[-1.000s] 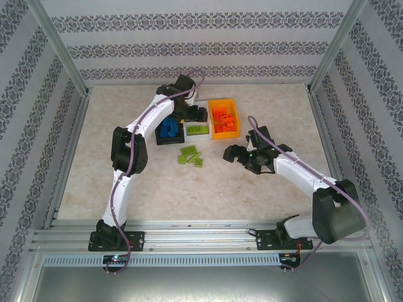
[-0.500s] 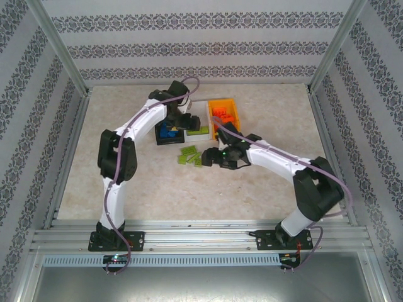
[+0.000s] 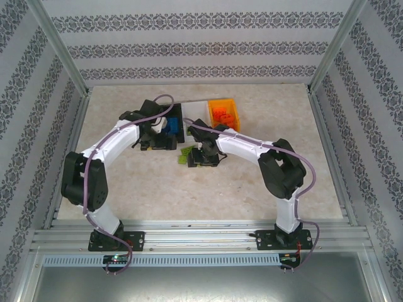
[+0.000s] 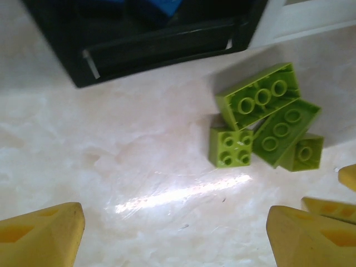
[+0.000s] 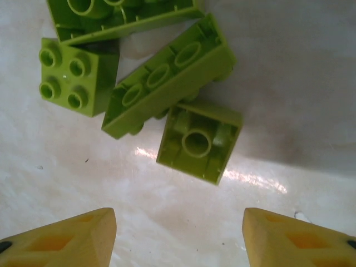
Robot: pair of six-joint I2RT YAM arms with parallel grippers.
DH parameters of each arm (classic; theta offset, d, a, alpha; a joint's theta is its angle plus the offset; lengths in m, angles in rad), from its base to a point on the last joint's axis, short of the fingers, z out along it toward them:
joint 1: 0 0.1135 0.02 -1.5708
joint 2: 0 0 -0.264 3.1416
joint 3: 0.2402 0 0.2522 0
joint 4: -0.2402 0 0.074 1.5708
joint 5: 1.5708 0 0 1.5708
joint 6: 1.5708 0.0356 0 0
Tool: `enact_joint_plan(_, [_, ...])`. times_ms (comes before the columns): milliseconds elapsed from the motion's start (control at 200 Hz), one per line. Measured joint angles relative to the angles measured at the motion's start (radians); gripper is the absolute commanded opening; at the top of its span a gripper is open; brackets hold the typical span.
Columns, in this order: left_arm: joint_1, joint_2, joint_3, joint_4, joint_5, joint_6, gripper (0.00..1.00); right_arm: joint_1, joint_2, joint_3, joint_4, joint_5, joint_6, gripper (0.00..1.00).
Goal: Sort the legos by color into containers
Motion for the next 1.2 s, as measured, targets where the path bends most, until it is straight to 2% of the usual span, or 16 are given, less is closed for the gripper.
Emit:
enact_joint_plan(290, [0.050, -0.027, -0.036, 0.013, 0.005, 0.001, 0.86, 0.000, 0.102, 0.131, -0.087, 0.013, -0.005, 0.57])
enact_joint_plan(510, [0.068, -0.026, -0.036, 0.023, 0.021, 0.016, 0.86, 0.000, 0.149, 0.198, -0.140, 0.020, -0.014, 0.52])
enact_joint_plan(809, [0.078, 0.002, -0.018, 0.024, 0.042, 0.032, 0.86, -0.001, 0.180, 0.207, -0.185, 0.043, -0.011, 0.44])
enact_joint_plan(959, [0.078, 0.011, -0.017, 0.024, 0.055, 0.034, 0.86, -0.003, 0.182, 0.205, -0.203, 0.069, 0.006, 0.36])
enact_joint_plan(1199, [0.078, 0.027, -0.017, 0.029, 0.082, 0.033, 0.86, -0.010, 0.135, 0.110, -0.197, 0.100, 0.015, 0.31])
